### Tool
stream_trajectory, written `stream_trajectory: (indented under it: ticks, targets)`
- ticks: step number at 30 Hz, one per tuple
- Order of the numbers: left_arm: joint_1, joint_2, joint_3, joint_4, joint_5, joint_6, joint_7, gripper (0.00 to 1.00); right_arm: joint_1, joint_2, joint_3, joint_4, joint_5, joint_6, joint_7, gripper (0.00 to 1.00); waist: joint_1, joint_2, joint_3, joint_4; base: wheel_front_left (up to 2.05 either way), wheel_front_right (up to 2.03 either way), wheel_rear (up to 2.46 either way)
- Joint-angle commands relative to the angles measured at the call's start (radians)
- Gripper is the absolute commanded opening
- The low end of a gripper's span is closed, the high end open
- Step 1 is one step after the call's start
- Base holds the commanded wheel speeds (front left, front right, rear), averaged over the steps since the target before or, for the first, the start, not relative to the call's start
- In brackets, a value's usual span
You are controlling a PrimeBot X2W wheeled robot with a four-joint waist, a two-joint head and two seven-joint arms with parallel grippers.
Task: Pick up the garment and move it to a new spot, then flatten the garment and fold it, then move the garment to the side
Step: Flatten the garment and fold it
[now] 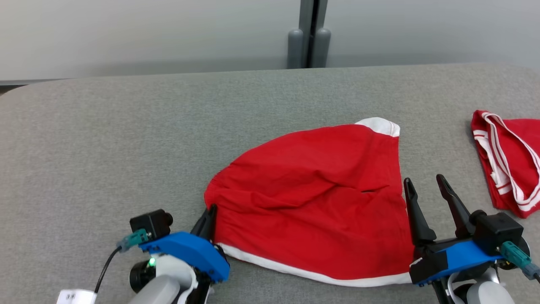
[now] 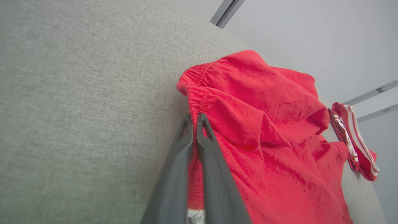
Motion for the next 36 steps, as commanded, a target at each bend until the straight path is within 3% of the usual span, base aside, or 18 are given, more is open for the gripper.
stream_trajectory:
  ticks: [1,9,16,17,19,20,29,36]
  targets:
    - [-0.044,-0.015,0.007,0.046,0.006,0.001,-0.005,0.0,-0.01,-0.001,0.001,-0.004,0.0,0.0,0.0,1.0,0.0,-0.0001,0.006,-0.01,0.0,0.0,0.0]
    - [-0.2,-0.067,0.038,0.307,0.03,-0.035,-0.066,0.0,-0.039,-0.001,0.018,-0.001,0.012,0.0,-0.01,1.0,0.0,-0.0001,0.049,-0.059,0.0,0.0,0.0]
    - [-0.26,-0.078,0.062,0.413,0.056,-0.094,-0.113,0.0,-0.047,-0.001,0.008,0.015,0.016,0.0,-0.021,1.0,0.0,-0.0001,0.051,-0.065,0.0,0.0,0.0]
    - [-0.262,-0.077,0.061,0.421,0.065,-0.102,-0.117,0.05,-0.047,-0.001,0.008,0.017,0.016,0.0,-0.021,1.0,0.0,-0.0001,0.049,-0.064,0.0,0.0,0.0]
    - [-0.261,-0.079,0.066,0.435,0.069,-0.115,-0.123,0.75,-0.049,-0.001,0.011,0.019,0.017,0.0,-0.023,1.0,0.0,-0.0001,0.042,-0.059,0.0,0.0,0.0]
    - [-0.256,-0.08,0.067,0.441,0.072,-0.121,-0.125,1.0,-0.048,-0.001,0.012,0.021,0.018,0.0,-0.023,1.0,0.0,-0.0001,0.037,-0.057,0.0,0.0,0.0]
    - [-0.202,-0.077,0.143,0.395,0.131,-0.159,-0.131,1.0,-0.023,-0.001,0.0,0.02,0.013,0.0,-0.015,1.0,0.0,-0.0001,-0.009,-0.015,0.0,0.0,0.0]
    - [-0.089,-0.055,0.278,0.239,0.286,-0.185,-0.132,1.0,-0.005,-0.001,-0.004,0.02,0.021,0.0,-0.007,1.0,0.0,-0.0001,-0.049,0.007,0.0,0.0,0.0]
